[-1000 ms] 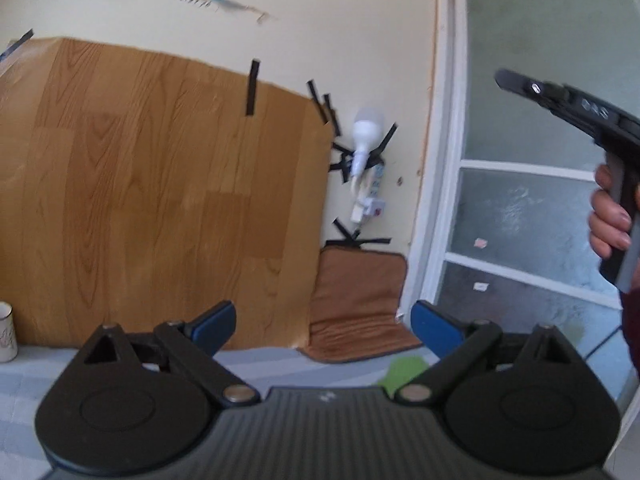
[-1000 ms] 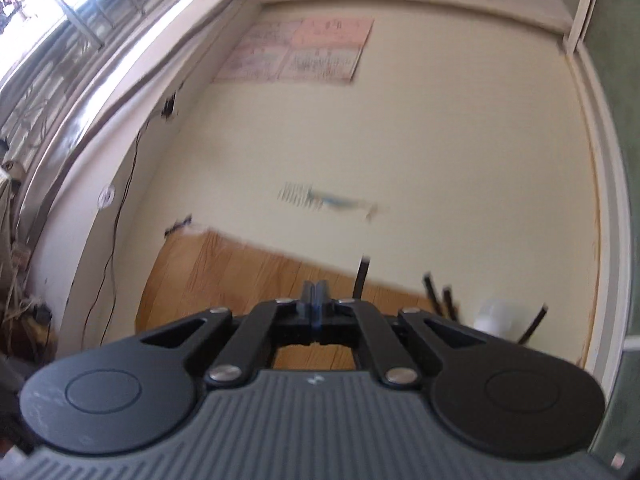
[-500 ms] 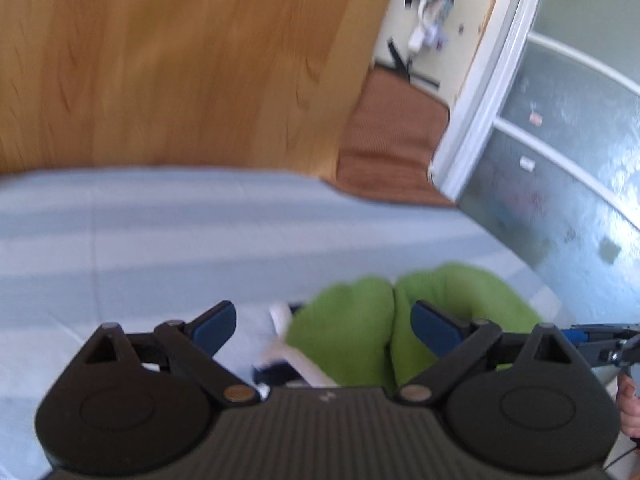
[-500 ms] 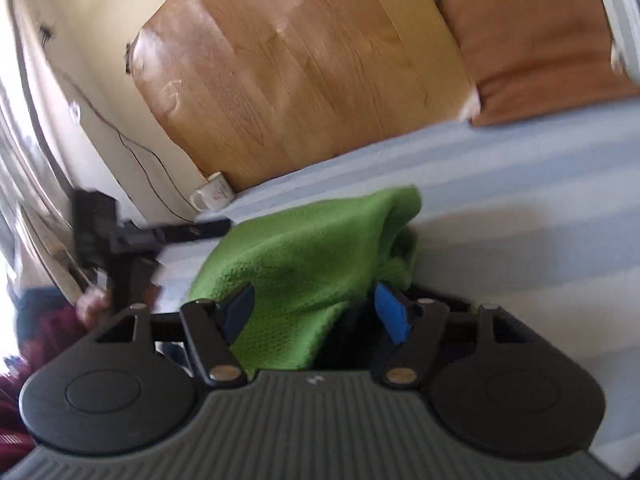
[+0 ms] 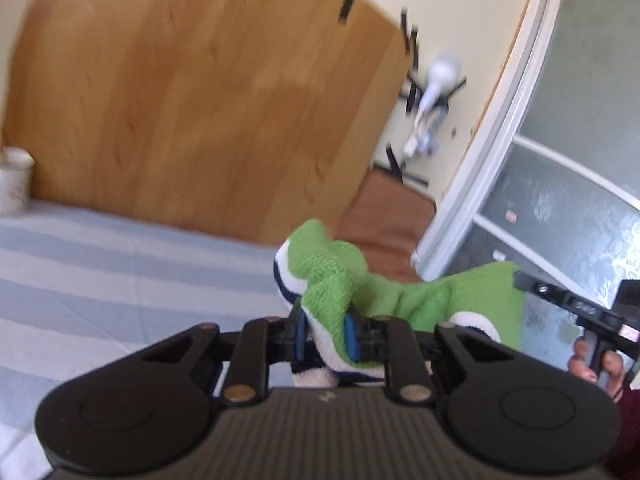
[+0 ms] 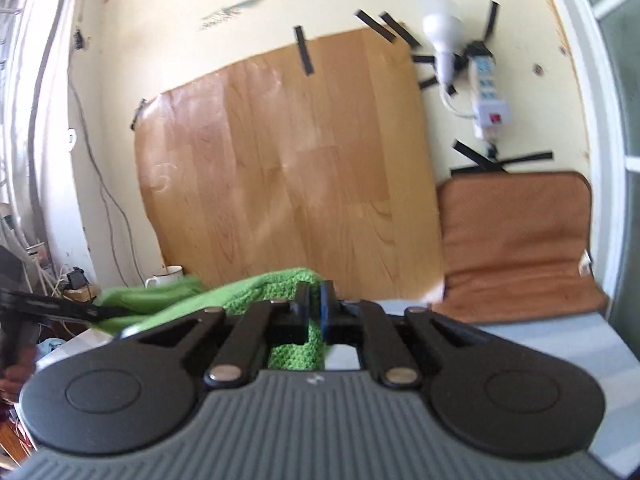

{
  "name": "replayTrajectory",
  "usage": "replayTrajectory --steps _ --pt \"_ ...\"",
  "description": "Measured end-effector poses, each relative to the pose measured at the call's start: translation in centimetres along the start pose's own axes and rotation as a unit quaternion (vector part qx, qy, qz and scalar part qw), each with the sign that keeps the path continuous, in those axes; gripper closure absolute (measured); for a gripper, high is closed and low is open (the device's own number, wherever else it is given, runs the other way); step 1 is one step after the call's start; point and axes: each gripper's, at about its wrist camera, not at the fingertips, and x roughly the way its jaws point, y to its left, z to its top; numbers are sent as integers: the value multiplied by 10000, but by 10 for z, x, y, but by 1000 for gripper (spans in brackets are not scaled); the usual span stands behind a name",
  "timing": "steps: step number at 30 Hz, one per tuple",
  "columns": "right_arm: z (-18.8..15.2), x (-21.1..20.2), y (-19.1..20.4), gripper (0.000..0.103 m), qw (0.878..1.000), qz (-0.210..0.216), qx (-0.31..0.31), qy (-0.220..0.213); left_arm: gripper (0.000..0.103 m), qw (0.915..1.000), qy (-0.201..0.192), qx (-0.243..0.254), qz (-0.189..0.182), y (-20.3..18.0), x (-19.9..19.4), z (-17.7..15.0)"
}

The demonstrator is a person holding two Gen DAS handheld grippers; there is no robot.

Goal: Fold small clothes

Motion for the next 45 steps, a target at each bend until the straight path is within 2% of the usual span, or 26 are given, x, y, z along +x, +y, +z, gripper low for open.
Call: replayTrajectory --steps 2,3,4,6,9,11,12,14,16,18,19,20,22,23,24,26,27,28,29,31,34,37,41,45 --pt "-15 14 4 95 9997 169 -108 164 84 9986 -240 322 356 -9 -36 -11" --pt "-23 25 7 97 9992 189 -186 307 74 9974 -178 477 508 -13 -46 -19" --pt "-33 32 11 97 9985 131 -294 443 51 9962 -3 604 621 -16 -51 -28" --pt "-53 42 12 97 9964 -24 -466 711 25 9914 320 805 978 -18 -54 -44" --pt "-74 49 5 97 9931 -339 -496 1009 23 9860 447 975 1273 -15 -55 -46" --pt "-80 50 -4 97 9924 -365 -336 1122 13 9868 331 978 1249 -12 -54 -35" --pt "-82 45 -9 97 9926 -343 -216 1142 2 9872 285 1047 1172 -11 -49 -30" --pt "-82 38 -13 97 9927 -438 -151 1116 0 9853 320 1251 1116 -7 -29 -24" --pt "-83 29 -15 97 9920 -651 -186 1067 0 9828 676 1275 1155 4 5 -21" --pt "-83 25 -25 93 9926 -568 167 1056 0 9797 1113 1053 1292 27 39 -26" --pt "-83 24 -31 91 9926 -477 399 1047 1 9778 1390 843 1322 44 54 -30" --pt "-83 25 -35 84 9917 -371 587 1084 2 9759 1617 589 1345 58 67 -33" --pt "-84 30 -40 25 9885 -146 934 1180 4 9729 1969 -9 1212 89 83 -42" --pt "-86 34 -41 16 9867 10 1095 1205 4 9713 2087 -307 1098 99 88 -46" --pt "-88 39 -40 16 9845 158 1210 1261 8 9705 2132 -538 988 107 89 -50" --pt "-91 55 -31 18 9808 419 1247 1440 35 9717 2122 -662 794 108 89 -55" --pt "-93 63 -23 36 9800 553 1120 1551 65 9728 2095 -560 819 103 87 -57" --pt "-95 72 -12 74 9796 607 873 1705 92 9734 2037 -441 953 97 84 -56" --pt "-95 77 -2 95 9814 452 531 1789 93 9748 1948 -404 1014 91 81 -55" --pt "-88 73 13 96 9886 164 37 1500 94 9806 1588 -399 1075 81 67 -44" --pt "-58 48 20 97 9969 32 -128 775 94 9902 843 -328 1066 66 30 -14" --pt "-28 15 36 97 9977 -207 -646 -67 94 9951 12 -144 981 43 -10 16" --pt "12 -30 60 97 9850 -513 -1245 -1082 94 9918 -942 93 855 4 -53 49" --pt "53 -75 78 97 9554 -936 -1931 -2028 94 9836 -1594 373 755 -42 -83 80"
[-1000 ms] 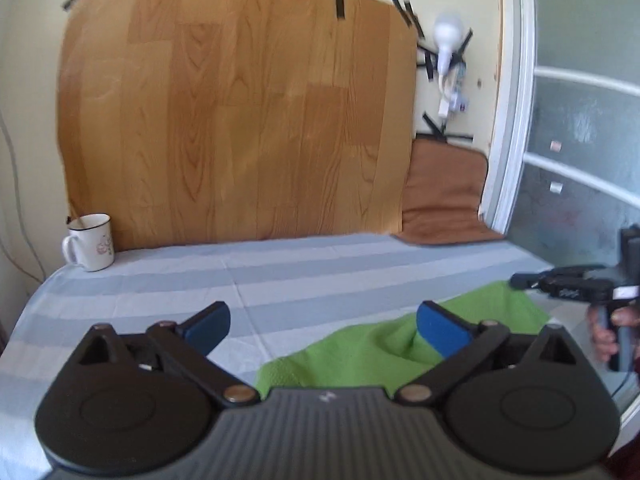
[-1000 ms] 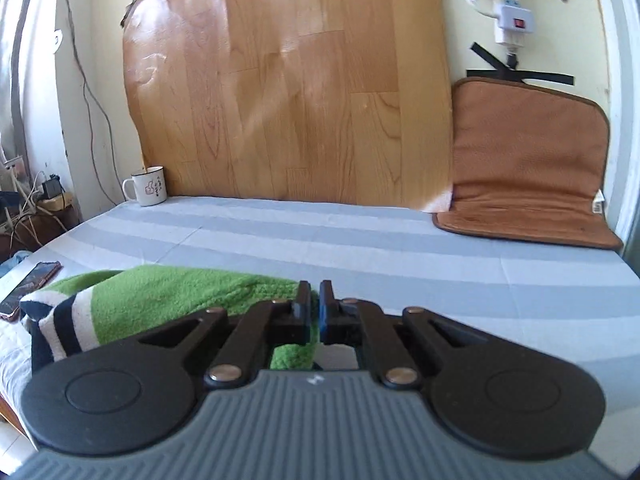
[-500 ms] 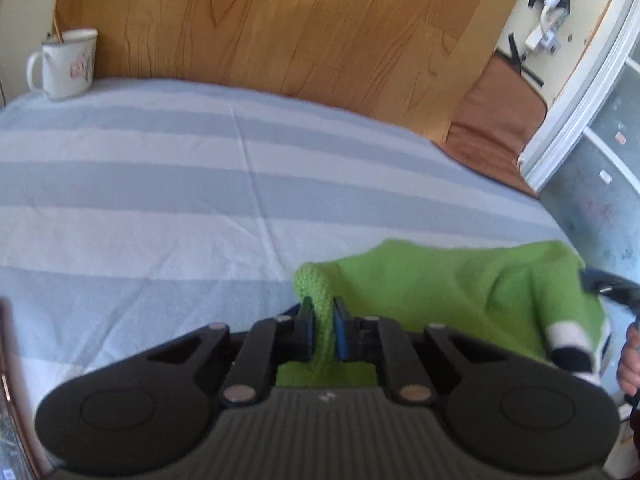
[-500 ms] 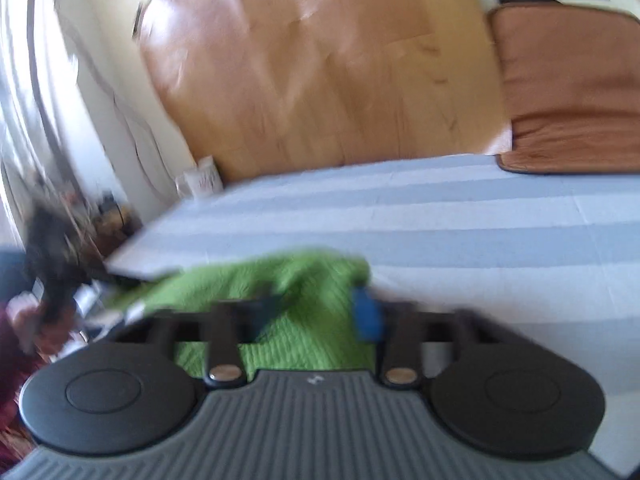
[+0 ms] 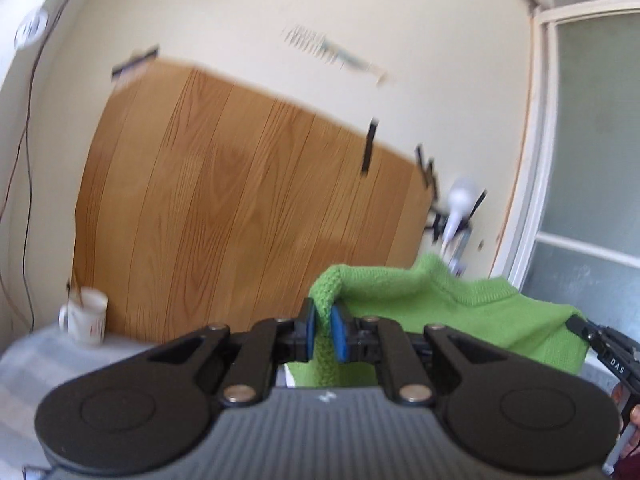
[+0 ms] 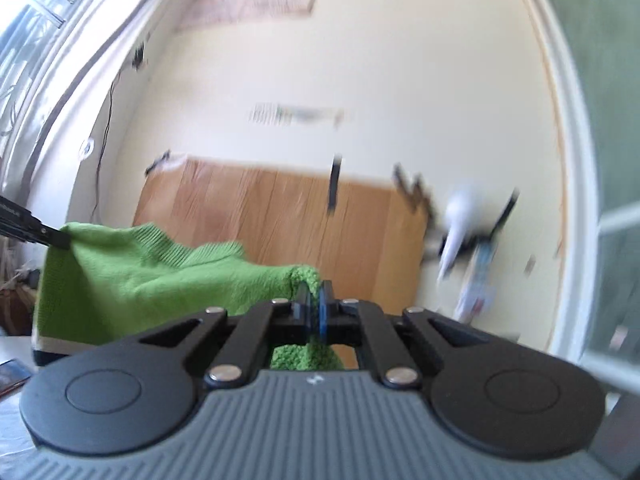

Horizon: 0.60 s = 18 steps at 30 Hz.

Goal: Fold small clothes

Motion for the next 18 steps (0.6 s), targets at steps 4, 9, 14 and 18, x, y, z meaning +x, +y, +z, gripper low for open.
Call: replayTrajectory --steps 4,9,14,18 --pt "52 -9 -17 97 9966 -318 -410 -634 94 9976 -595 329 -111 -42 -26 46" --pt "89 -11 -28 97 9908 -553 -767 -970 94 9897 -1229 739 29 -77 -55 99" --pt "84 -2 -33 97 9906 -576 -710 -1019 94 9891 -1177 871 156 -83 -47 113" --pt "55 21 -28 97 9945 -447 -673 -668 94 9923 -894 788 329 -67 -17 94"
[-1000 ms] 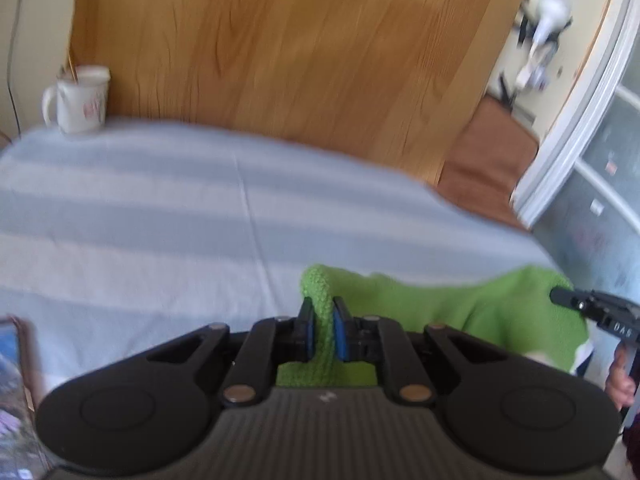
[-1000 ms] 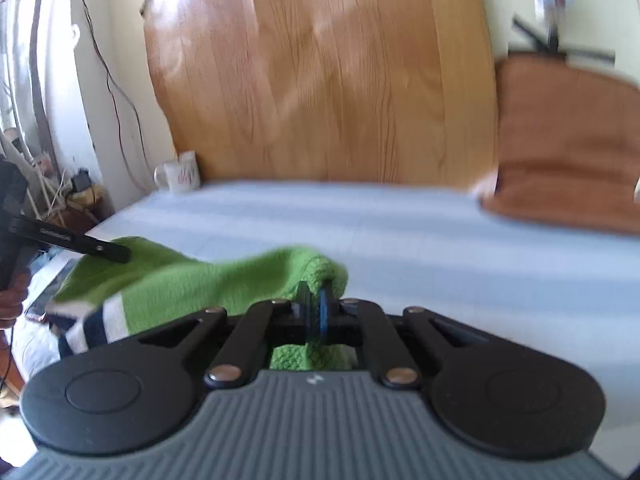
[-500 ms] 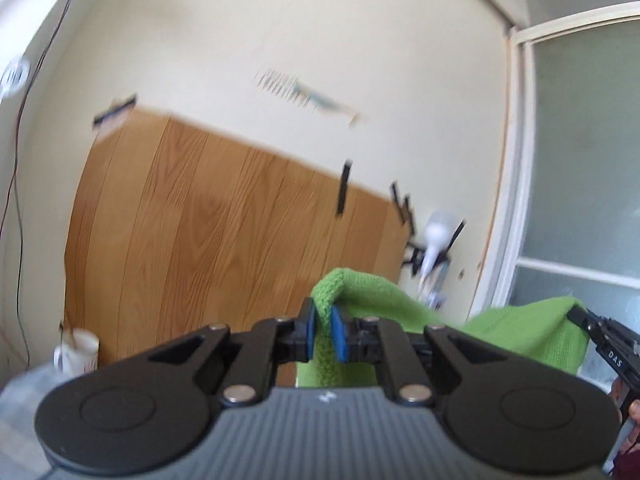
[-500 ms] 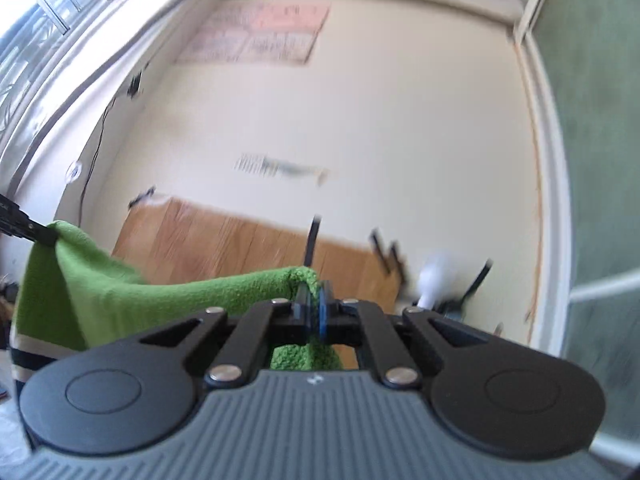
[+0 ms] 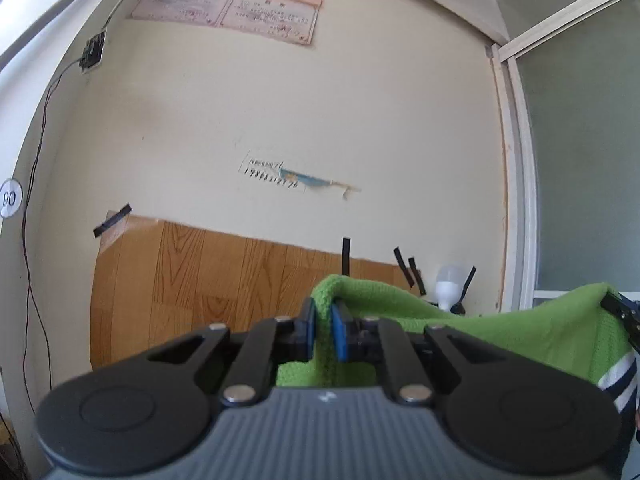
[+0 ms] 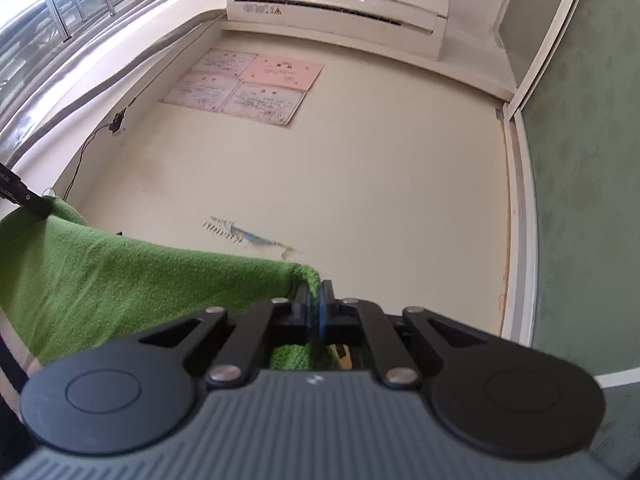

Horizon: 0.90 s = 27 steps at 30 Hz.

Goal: Fold small clothes

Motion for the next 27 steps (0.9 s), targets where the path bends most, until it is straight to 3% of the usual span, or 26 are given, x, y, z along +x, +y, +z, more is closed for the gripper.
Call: replayTrajectory --steps 6,9,11,12,14,16,22,23,25,27 --pt "-96 92 19 97 9938 99 222 1085 94 9945 917 -214 454 25 113 -73" --pt "-171 161 49 96 9831 52 146 1822 93 9878 1317 -475 684 48 185 -128" --pt "-238 208 76 92 9569 227 8 2895 73 9797 1711 -767 717 67 233 -179" --pt "-271 222 84 91 9395 201 6 3419 55 9706 2088 -905 778 76 255 -208" --pt "-315 222 86 91 9104 118 350 4122 64 9453 2851 -1211 1022 95 280 -262" --pt "-328 198 77 91 8999 417 953 4236 66 9292 3194 -1606 937 113 272 -298" --pt "-314 129 57 82 8913 617 1201 4328 60 9273 3225 -1533 1125 137 185 -319" --pt "-310 117 54 78 8890 657 1314 4336 59 9261 3267 -1512 1128 137 170 -319" --pt "-304 93 50 54 8853 740 1588 4307 51 9227 3386 -1499 1071 135 141 -318" --pt "-296 70 48 47 8852 882 1733 4226 43 9204 3514 -1483 856 128 113 -317"
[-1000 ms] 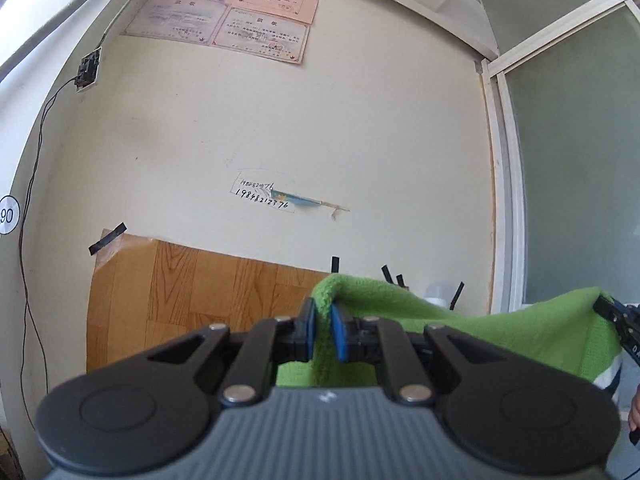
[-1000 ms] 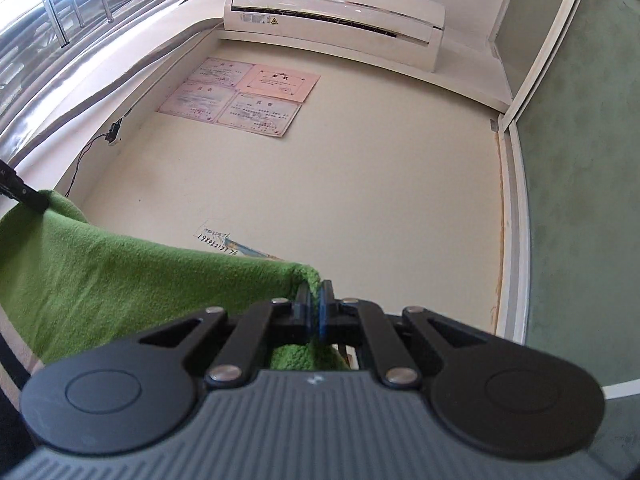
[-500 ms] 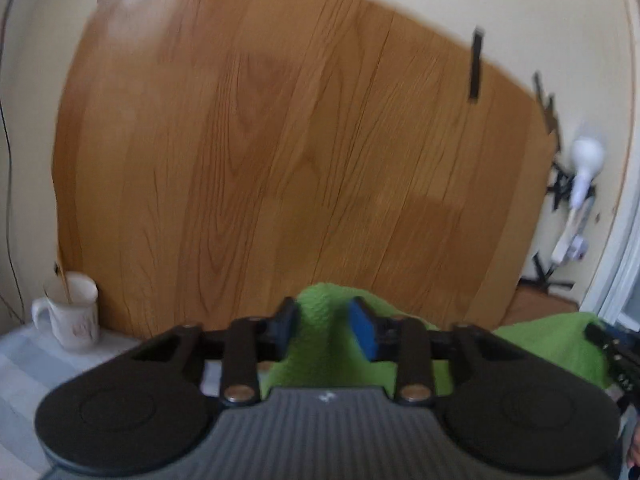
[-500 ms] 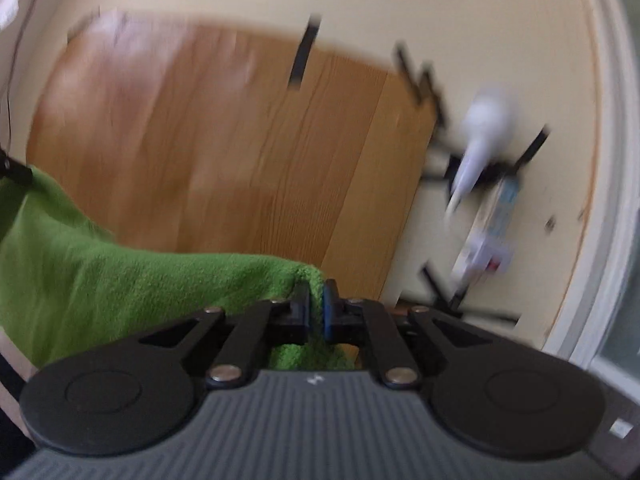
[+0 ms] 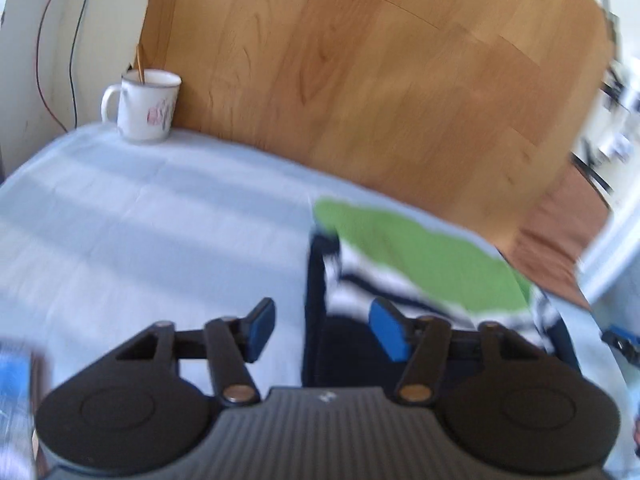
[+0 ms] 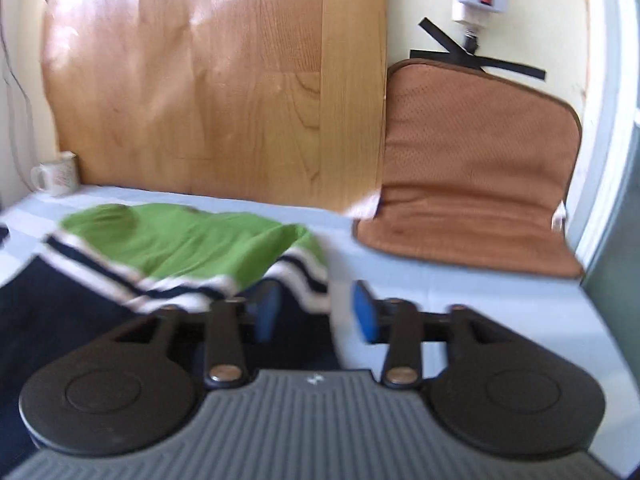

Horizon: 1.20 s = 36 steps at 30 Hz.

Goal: Fold small clothes

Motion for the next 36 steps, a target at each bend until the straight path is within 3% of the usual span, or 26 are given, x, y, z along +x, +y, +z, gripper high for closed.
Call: replayTrajectory --steps 2,4,6,8,9,10,11,12,13,14,15,16,17,19,20,21,22,24,25,27,28,29,30,31,33,36 --pt "-20 -19 8 39 9998 16 -180 55 36 9996 128 196 -135 -4 -21 -19" --pt "-41 -28 15 34 9984 -171 -464 263 23 9986 243 413 -211 -8 -37 -39" --pt "-59 -33 18 35 9956 -387 -672 524 23 9974 380 523 -325 -11 -48 -57" --pt "-70 -35 17 42 9937 -449 -745 712 23 9962 534 514 -451 -14 -55 -72" --pt "-72 -33 15 80 9919 -544 -829 791 23 9957 595 500 -503 -16 -58 -79" --pt "-72 -31 14 101 9884 -820 -1001 796 23 9952 642 501 -543 -16 -59 -84" --pt "-69 -30 14 101 9792 -1386 -1360 579 23 9948 681 512 -555 -18 -60 -88" --pt "-67 -28 13 101 9601 -2070 -1859 284 23 9948 706 517 -516 -19 -60 -91" --pt "-62 -21 6 101 9324 -2812 -2271 46 23 9951 718 500 -452 -19 -59 -93" --pt "-53 -15 -7 101 9090 -3388 -2424 -124 23 9955 721 457 -409 -19 -59 -94" --pt "-43 -11 -23 100 8998 -3692 -2320 -170 23 9959 706 409 -390 -18 -59 -93" --pt "-31 -9 -39 100 9062 -3754 -1947 28 23 9964 675 373 -365 -18 -60 -94" --pt "-19 -17 -50 99 9266 -3514 -1332 114 23 9969 633 342 -312 -17 -62 -93" --pt "-10 -49 -59 94 9770 -2129 -36 -140 22 9976 564 282 -268 -16 -64 -94" --pt "-13 -60 -58 91 9896 -1384 354 -170 21 9977 550 244 -298 -14 -65 -95" --pt "-19 -67 -53 73 9952 -770 593 -113 20 9977 563 200 -319 -11 -66 -95" --pt "-29 -73 -44 44 9970 -382 678 -49 19 9976 602 154 -318 -8 -65 -96" --pt "-49 -79 -16 21 9987 -179 484 9 19 9971 700 69 -278 -4 -62 -96" --pt "-58 -79 -2 21 9994 -139 283 105 19 9970 726 34 -259 -3 -61 -96" --pt "-74 -76 19 22 9996 -113 -81 263 19 9969 739 12 -271 -3 -61 -95" --pt "-79 -73 25 26 9992 -174 -253 266 19 9969 731 15 -282 -5 -61 -96" --pt "-82 -68 30 38 9981 -300 -418 327 19 9968 735 33 -297 -7 -61 -96" --pt "-81 -60 31 86 9956 -539 -591 484 19 9967 748 62 -308 -9 -61 -97" --pt "-77 -59 26 94 9922 -847 -709 572 19 9965 766 94 -309 -11 -61 -97" --pt "-64 -57 7 94 9853 -1418 -879 359 19 9962 806 161 -297 -15 -60 -99" --pt "-32 -47 -34 94 9501 -2855 -1246 -134 19 9958 848 184 -281 -17 -60 -102"
